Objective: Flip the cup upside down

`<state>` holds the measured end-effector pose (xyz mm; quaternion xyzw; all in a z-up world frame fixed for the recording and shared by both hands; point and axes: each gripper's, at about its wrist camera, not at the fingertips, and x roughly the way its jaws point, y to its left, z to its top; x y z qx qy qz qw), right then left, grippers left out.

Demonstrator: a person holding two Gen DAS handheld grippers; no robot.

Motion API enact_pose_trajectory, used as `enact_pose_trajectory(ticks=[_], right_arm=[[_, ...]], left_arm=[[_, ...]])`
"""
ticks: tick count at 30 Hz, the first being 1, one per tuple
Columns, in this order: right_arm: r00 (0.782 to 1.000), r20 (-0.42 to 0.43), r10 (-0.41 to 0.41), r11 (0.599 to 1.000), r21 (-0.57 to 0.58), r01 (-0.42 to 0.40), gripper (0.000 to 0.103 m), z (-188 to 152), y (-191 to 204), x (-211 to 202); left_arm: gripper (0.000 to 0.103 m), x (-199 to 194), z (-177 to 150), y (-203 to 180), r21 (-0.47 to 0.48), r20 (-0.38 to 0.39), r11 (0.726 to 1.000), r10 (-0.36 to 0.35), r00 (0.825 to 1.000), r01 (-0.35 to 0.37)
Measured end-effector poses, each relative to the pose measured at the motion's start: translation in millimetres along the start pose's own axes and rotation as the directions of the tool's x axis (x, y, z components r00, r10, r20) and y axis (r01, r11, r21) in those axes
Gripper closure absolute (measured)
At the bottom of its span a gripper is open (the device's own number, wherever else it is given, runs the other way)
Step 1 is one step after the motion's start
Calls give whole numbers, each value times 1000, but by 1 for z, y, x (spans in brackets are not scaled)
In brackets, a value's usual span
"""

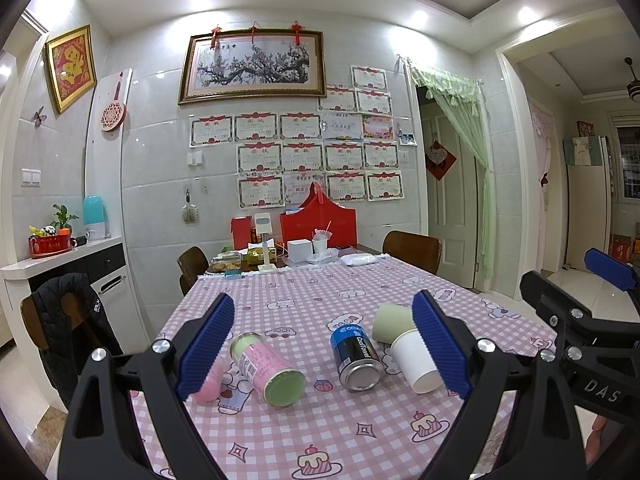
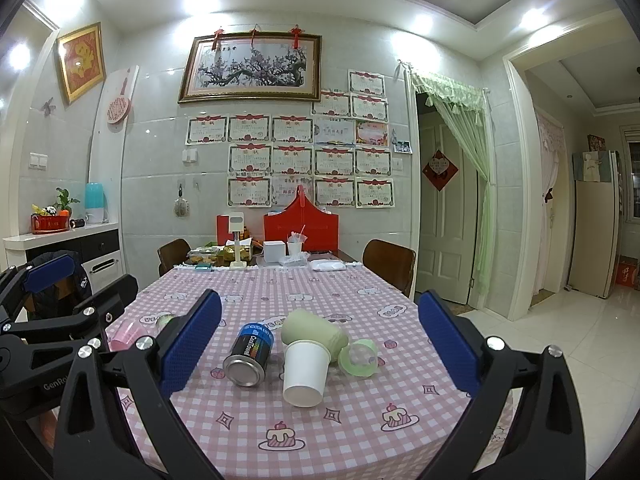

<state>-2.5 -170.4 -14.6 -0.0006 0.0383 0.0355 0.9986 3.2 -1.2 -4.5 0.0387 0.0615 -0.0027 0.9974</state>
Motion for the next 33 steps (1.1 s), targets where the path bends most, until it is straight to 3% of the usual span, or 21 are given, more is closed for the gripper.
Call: enact_pose_trajectory(ticks=[33], right_arm=[[1000, -11, -1, 1000, -2, 1, 8, -8, 0, 10]], left_arm=[[14, 8, -8, 0, -12, -15, 1000, -1, 1000, 1]])
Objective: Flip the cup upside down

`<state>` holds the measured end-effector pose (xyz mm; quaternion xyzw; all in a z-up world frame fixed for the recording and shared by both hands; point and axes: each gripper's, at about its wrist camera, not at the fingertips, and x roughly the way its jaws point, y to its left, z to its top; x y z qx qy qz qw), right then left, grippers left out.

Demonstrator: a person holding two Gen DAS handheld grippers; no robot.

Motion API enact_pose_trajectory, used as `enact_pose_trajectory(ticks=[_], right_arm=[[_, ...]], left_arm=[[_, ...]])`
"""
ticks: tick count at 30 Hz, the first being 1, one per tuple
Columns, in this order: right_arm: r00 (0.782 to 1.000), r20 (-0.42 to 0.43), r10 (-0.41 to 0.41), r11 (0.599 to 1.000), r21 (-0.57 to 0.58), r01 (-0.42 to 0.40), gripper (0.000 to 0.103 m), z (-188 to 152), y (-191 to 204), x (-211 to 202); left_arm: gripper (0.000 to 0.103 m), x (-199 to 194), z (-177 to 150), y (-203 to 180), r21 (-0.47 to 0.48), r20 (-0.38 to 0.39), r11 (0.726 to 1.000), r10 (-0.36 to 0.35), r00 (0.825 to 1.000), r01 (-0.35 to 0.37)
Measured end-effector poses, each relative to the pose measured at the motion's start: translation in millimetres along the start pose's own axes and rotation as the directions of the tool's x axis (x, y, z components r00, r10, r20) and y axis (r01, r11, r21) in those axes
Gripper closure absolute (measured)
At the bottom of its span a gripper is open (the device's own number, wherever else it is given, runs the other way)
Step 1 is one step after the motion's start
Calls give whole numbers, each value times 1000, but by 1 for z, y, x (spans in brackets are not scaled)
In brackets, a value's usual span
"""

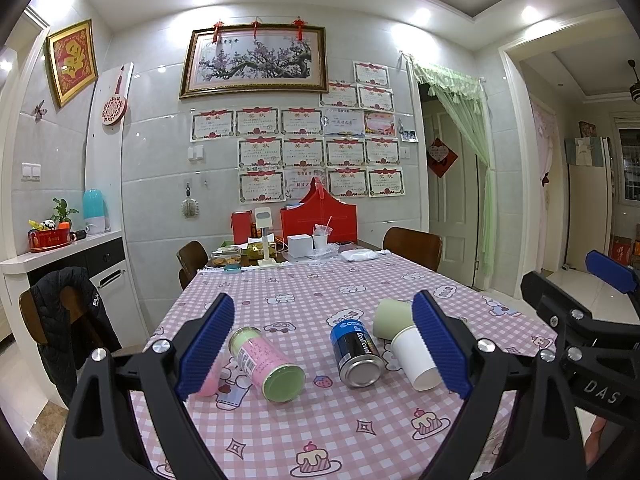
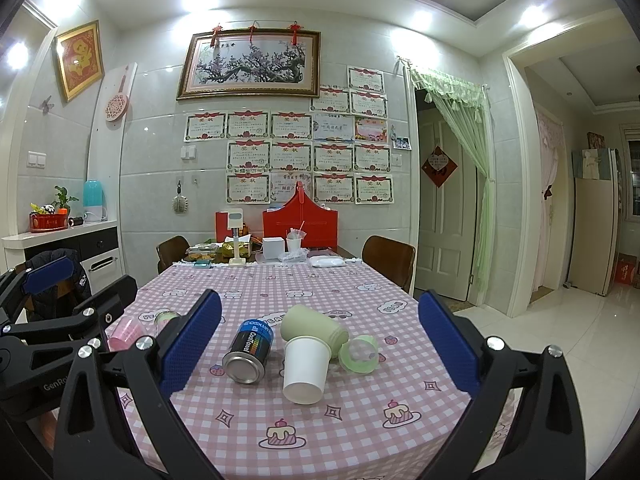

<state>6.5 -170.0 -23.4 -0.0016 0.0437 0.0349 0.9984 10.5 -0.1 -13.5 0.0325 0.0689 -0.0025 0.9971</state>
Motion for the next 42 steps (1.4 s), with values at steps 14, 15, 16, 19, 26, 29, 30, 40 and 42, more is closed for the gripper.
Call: enact_pose_trajectory(ticks=[14, 15, 16, 19, 26, 29, 30, 40, 42], right_arm=[[1000, -1, 0, 1000, 1, 0, 8, -3, 1, 1], [1000, -1, 0, 1000, 1, 0, 8, -4, 2, 1], [1000, -1, 0, 1000, 1, 0, 8, -5, 2, 2], [1000, -1, 0, 1000, 1, 0, 8, -4, 2, 1], [1000, -2, 0, 1000, 2, 0, 8, -4, 2, 1], [1000, -3, 0, 1000, 1, 0, 8, -5, 2, 2], [1000, -3, 0, 1000, 1, 0, 8, -7, 3, 2], [1000, -11, 9, 1000, 5, -9, 8, -7, 5, 4], [1000, -5, 9, 1000, 6, -9, 8, -11, 7, 4]], left_arm=[[14, 0, 0, 2, -2, -3, 1000, 0, 1000, 0], [14, 0, 0, 3, -3, -3, 1000, 0, 1000, 0], [14, 0, -1, 3, -3, -4, 1000, 0, 1000, 0], [14, 0, -2, 4, -4, -3, 1000, 1, 1000, -1], [14, 1, -2, 5, -5, -6, 1000, 1, 1000, -1], [14, 1, -2, 5, -3, -6, 1000, 2, 1000, -2], [14, 1, -1, 5, -4, -6, 1000, 1, 1000, -1], [14, 0, -3, 7, -11, -10, 1000, 1, 1000, -1], [14, -1, -4, 10, -20, -12, 1000, -3, 1000, 3]])
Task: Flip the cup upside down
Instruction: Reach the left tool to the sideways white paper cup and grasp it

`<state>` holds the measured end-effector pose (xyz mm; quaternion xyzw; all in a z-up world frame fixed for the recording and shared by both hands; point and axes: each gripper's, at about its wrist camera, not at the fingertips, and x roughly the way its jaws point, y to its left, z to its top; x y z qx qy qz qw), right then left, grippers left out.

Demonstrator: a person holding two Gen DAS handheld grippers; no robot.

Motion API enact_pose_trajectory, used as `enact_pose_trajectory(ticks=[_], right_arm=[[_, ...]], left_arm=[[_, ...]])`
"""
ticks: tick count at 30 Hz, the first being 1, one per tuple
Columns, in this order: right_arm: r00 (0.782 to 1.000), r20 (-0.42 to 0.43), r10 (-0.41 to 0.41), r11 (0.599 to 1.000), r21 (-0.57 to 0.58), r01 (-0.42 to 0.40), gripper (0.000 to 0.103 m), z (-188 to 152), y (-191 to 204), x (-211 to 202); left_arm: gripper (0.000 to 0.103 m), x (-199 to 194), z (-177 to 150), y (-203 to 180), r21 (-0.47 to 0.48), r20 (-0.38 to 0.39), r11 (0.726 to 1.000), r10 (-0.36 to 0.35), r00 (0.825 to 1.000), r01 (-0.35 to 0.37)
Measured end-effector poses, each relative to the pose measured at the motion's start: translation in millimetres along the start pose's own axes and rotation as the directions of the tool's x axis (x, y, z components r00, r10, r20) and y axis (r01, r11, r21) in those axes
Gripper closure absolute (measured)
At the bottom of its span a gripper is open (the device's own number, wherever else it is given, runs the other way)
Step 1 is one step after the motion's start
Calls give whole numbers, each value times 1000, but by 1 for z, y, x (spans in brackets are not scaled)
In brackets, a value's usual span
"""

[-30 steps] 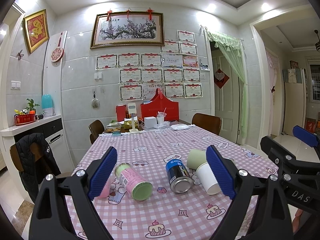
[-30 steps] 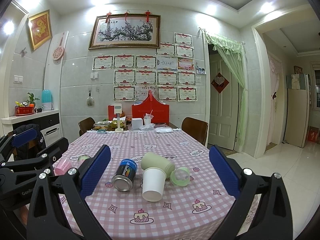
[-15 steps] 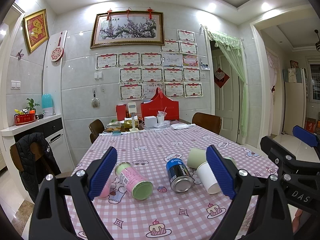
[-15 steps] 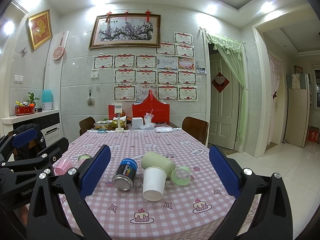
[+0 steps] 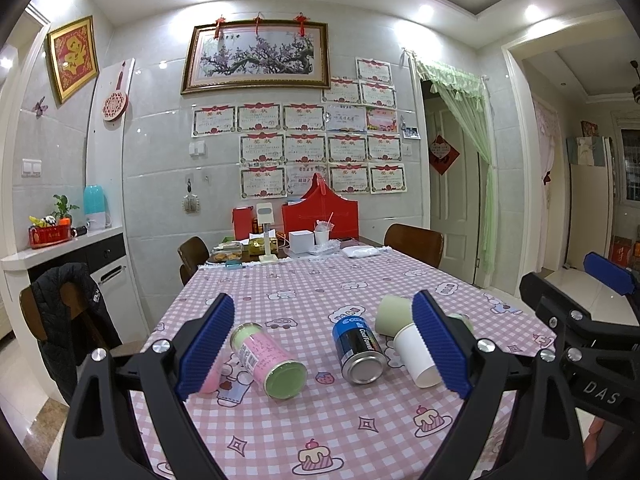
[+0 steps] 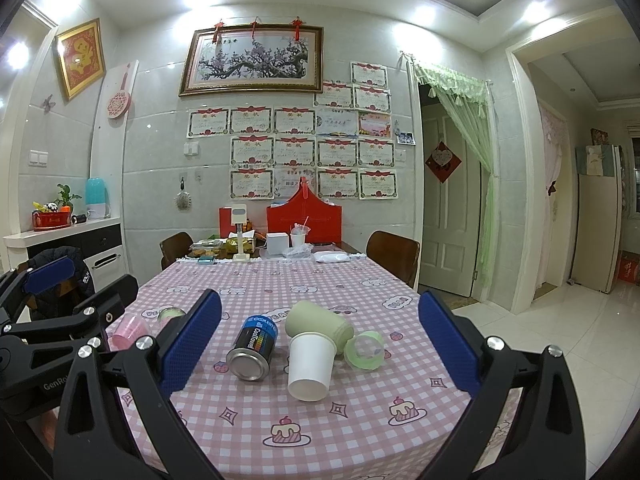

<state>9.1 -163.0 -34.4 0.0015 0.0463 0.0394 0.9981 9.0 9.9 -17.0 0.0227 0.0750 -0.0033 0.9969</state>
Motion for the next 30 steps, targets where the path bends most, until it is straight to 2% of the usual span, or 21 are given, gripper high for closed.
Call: enact_pose_trajectory(ticks=[22, 27, 30], right_arm=[[999, -47, -2, 1000, 5, 2, 8, -3, -5, 11], [998, -62, -14, 1000, -1, 13, 8, -5, -11, 20], [996, -77, -33, 999, 4, 34, 8, -10, -20, 27]], left_arm=[[14, 18, -5, -4, 19, -47, 1000, 8, 999, -7], [14, 31, -6, -10, 20, -78, 1000, -8, 997, 10], [14, 46, -10, -17, 9, -116, 999, -47, 992, 48]])
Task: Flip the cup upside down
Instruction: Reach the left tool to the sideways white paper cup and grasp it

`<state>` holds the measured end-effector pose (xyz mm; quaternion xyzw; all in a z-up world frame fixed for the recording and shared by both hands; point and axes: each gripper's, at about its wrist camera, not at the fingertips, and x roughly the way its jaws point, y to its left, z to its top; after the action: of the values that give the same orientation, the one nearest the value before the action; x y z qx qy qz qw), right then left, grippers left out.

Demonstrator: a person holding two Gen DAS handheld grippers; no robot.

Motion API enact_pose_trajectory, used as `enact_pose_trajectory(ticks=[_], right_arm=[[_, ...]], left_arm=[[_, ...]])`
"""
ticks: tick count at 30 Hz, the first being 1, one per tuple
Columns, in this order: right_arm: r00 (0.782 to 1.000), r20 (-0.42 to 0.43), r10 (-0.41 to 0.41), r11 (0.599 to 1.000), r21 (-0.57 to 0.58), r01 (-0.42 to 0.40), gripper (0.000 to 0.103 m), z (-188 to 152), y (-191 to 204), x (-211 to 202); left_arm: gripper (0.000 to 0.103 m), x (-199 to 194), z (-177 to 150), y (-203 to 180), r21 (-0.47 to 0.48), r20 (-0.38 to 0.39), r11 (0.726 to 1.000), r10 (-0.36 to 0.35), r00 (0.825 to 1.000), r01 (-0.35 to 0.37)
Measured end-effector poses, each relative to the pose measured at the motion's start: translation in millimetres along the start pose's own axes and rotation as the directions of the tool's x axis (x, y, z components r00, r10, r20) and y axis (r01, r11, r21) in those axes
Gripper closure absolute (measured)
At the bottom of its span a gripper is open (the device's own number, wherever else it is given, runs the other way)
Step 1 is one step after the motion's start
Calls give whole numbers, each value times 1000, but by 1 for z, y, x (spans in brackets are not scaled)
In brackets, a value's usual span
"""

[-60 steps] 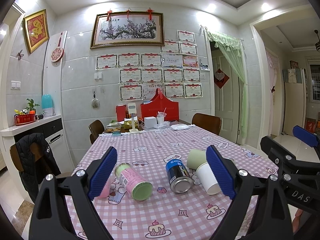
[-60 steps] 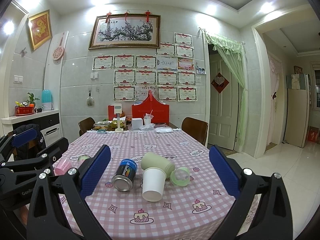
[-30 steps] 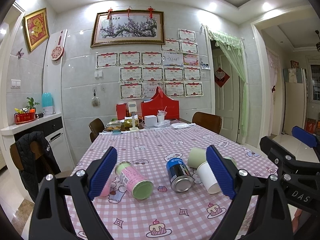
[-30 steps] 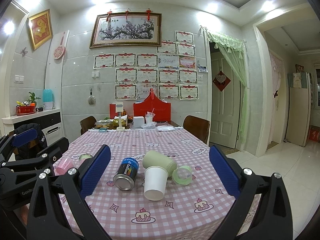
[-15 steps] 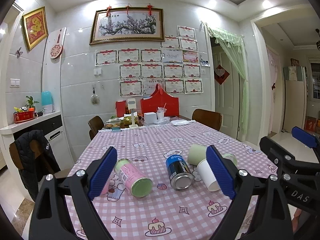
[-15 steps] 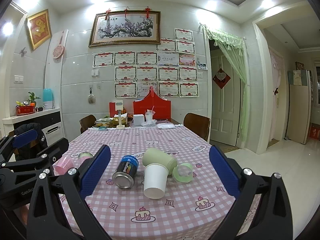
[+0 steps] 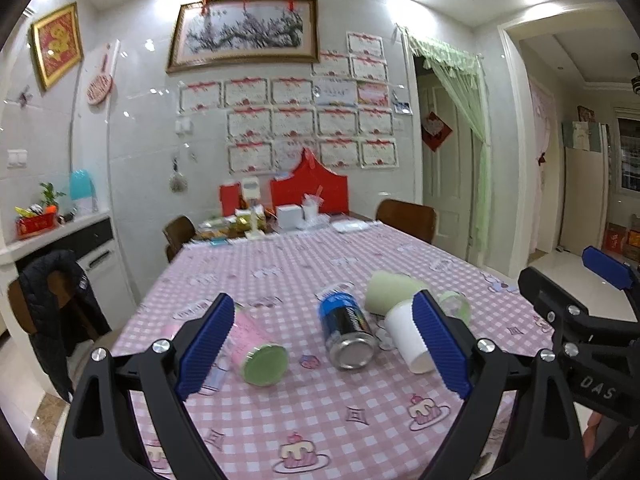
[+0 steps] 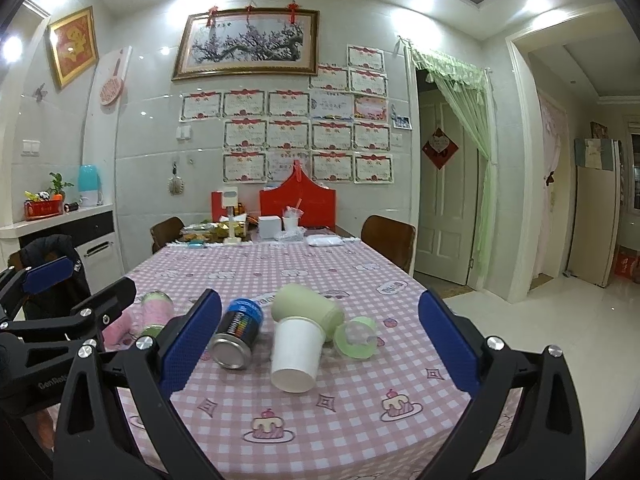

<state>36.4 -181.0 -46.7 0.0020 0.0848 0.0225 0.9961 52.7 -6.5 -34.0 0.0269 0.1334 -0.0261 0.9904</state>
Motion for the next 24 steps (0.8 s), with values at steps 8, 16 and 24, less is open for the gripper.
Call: enact_pose_trajectory(ticks=[8, 16, 24], right_arm=[[995, -86, -52, 997, 47, 56, 8, -19, -36, 27], [982, -159, -106, 987, 106, 124, 8, -33, -74, 48], [965, -215, -151, 966, 176, 191, 8, -38, -122, 69]], left_arm=[[14, 52, -19, -30, 3, -127, 996, -87, 988, 88], [14, 110, -29, -79, 51, -241, 985, -149, 959, 166], [14, 160, -24, -134, 102, -332, 965, -197, 923, 243]])
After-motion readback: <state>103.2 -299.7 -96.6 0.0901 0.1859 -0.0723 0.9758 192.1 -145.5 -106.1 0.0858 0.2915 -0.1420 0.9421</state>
